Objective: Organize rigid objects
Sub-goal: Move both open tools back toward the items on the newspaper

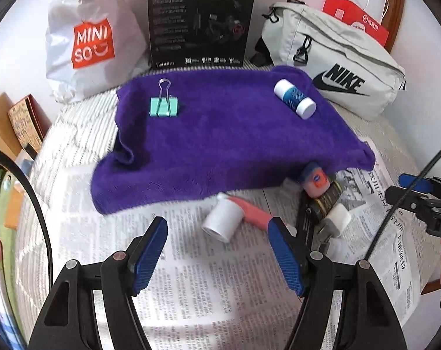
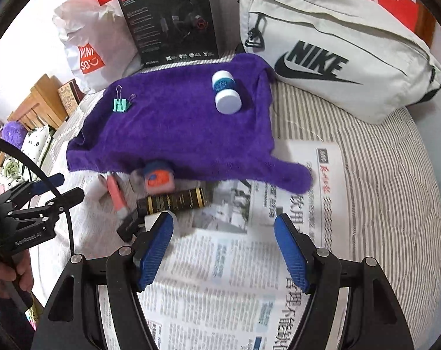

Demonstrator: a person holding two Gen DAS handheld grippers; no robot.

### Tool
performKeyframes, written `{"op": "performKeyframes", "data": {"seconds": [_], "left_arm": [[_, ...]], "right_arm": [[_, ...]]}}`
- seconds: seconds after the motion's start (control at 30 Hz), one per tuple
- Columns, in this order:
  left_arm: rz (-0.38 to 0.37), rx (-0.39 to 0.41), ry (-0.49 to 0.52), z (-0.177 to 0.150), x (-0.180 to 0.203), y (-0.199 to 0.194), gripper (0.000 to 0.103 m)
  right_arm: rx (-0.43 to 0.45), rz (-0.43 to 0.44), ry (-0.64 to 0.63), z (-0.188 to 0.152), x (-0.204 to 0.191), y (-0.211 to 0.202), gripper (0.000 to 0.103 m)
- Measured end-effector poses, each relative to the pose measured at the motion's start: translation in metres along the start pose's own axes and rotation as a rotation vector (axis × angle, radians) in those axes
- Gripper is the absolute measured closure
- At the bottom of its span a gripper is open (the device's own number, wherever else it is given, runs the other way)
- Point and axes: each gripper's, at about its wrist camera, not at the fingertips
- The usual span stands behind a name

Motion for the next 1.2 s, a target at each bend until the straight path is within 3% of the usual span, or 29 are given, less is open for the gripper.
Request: {"op": "performKeyframes", "data": {"seconds": [0.47, 0.73, 0.97, 1.2], "left_arm": [[-0.01, -0.039, -0.005, -0.008, -0.003, 0.031, 0.033], [-0.005, -0.027, 0.008, -0.006, -0.007, 0.037, 0.033], [-0.082, 0.018, 0.021, -0.013, -0.02, 0.035, 0.034], [-0.106, 0.036, 0.088, -0.012, -0.012, 0.034, 0.034]], "right_arm": [[-0.079, -0.067, 0.026, -0.027, 0.014, 0.017, 0.031], [-0.094, -0.061, 0.051, -0.033, 0.019, 0.027, 0.031], [-0.091, -0.065, 0.063, -0.036, 0.023, 0.025, 0.031], [-0.096, -0.043, 0.093, -0.042, 0.029, 0.029, 0.031]]}}
Point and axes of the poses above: each gripper's, at about its wrist camera, not at the fingertips, and y roughly the way its jaws point, x to its right, z to its top, and after that the axes turned 2 degrees about -y, right-handed
